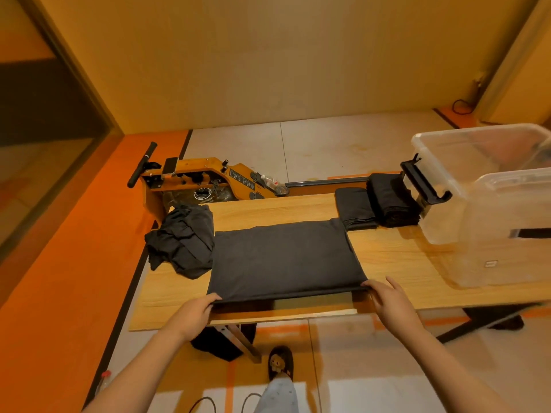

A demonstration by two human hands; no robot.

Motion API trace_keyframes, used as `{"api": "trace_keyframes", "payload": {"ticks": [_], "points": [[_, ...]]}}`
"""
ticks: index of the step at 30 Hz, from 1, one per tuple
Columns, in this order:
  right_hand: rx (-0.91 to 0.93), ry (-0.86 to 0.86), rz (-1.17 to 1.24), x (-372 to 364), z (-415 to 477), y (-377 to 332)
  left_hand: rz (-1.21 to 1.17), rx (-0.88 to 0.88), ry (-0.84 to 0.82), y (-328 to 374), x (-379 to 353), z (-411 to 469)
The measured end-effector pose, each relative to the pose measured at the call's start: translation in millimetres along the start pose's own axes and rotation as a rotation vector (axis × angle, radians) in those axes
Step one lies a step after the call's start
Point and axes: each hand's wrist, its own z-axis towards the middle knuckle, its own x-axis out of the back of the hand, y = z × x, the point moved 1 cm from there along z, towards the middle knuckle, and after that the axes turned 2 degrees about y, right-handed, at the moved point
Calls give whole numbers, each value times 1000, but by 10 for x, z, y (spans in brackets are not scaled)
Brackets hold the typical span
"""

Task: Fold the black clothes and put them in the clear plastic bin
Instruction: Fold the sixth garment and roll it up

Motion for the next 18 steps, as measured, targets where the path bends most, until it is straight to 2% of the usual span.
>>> {"api": "trace_keyframes", "payload": {"ticks": [3, 12, 15, 18], "points": [[-22, 66, 161, 229, 171, -115, -52, 19, 129, 161, 395, 49], [148, 305, 520, 1399, 487, -570, -254, -110, 548, 583, 1606, -211], [199, 340, 697, 1785, 454, -681, -394, -160, 686, 701, 1899, -388], [216, 331, 824, 2047, 394, -747, -606, -154, 752, 800, 2058, -559]]}}
